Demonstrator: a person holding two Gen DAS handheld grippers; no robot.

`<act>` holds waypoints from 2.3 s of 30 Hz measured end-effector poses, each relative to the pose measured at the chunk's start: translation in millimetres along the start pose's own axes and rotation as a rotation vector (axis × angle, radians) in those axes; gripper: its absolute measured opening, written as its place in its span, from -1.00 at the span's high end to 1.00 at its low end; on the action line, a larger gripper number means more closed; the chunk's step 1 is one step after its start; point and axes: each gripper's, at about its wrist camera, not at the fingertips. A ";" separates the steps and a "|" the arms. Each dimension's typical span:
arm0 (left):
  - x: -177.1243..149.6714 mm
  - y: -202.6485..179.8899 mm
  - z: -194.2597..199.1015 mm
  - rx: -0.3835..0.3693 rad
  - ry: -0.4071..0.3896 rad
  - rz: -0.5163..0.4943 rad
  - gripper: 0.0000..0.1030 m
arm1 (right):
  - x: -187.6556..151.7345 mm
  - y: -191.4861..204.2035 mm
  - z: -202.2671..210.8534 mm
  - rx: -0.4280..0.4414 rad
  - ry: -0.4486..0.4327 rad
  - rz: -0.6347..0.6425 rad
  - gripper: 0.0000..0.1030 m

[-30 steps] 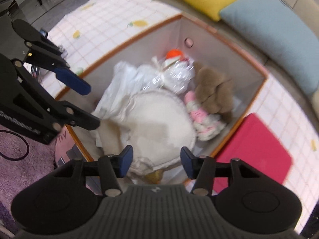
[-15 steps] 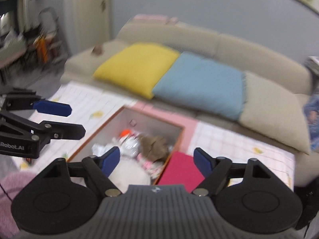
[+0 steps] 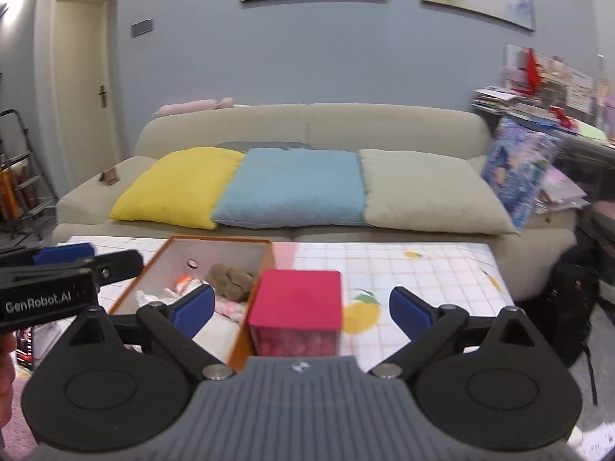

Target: Organize soft objects

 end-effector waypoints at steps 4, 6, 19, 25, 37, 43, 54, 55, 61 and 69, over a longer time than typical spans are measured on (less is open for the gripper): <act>-13.5 -3.2 9.3 0.054 0.009 0.007 -0.72 | -15.8 -4.0 8.9 -0.056 -0.021 -0.043 -0.94; -21.3 -4.1 12.0 0.082 0.019 0.008 -0.72 | -21.9 -3.0 9.3 -0.082 -0.006 -0.030 -0.94; -50.0 -5.2 -8.7 0.137 0.142 -0.029 -0.72 | -49.4 2.3 -16.3 -0.098 0.138 -0.030 -0.94; -52.0 -6.5 -8.9 0.117 0.164 -0.030 -0.72 | -54.0 -5.5 -21.1 -0.112 0.170 -0.072 -0.94; -50.6 -6.2 -9.7 0.112 0.189 -0.027 -0.72 | -54.6 -3.5 -22.2 -0.105 0.173 -0.059 -0.94; -49.6 -7.3 -9.0 0.105 0.189 -0.027 -0.72 | -54.0 -3.2 -22.2 -0.105 0.170 -0.054 -0.94; -49.2 -6.9 -9.5 0.103 0.190 -0.028 -0.72 | -53.9 -3.3 -22.1 -0.105 0.170 -0.054 -0.94; -49.2 -7.0 -9.4 0.104 0.190 -0.028 -0.72 | -53.9 -3.3 -22.0 -0.105 0.170 -0.054 -0.94; -49.2 -7.2 -9.2 0.105 0.190 -0.028 -0.72 | -54.3 -3.7 -22.0 -0.104 0.173 -0.055 -0.94; -49.5 -7.2 -9.3 0.104 0.191 -0.027 -0.72 | -55.4 -2.5 -22.4 -0.102 0.172 -0.051 -0.94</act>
Point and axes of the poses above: each gripper's, at about its wrist camera, not at the fingertips, and z roughly against the way its jaws point, y to its left, x to its top, and after that the axes turned 2 degrees about x, right-handed
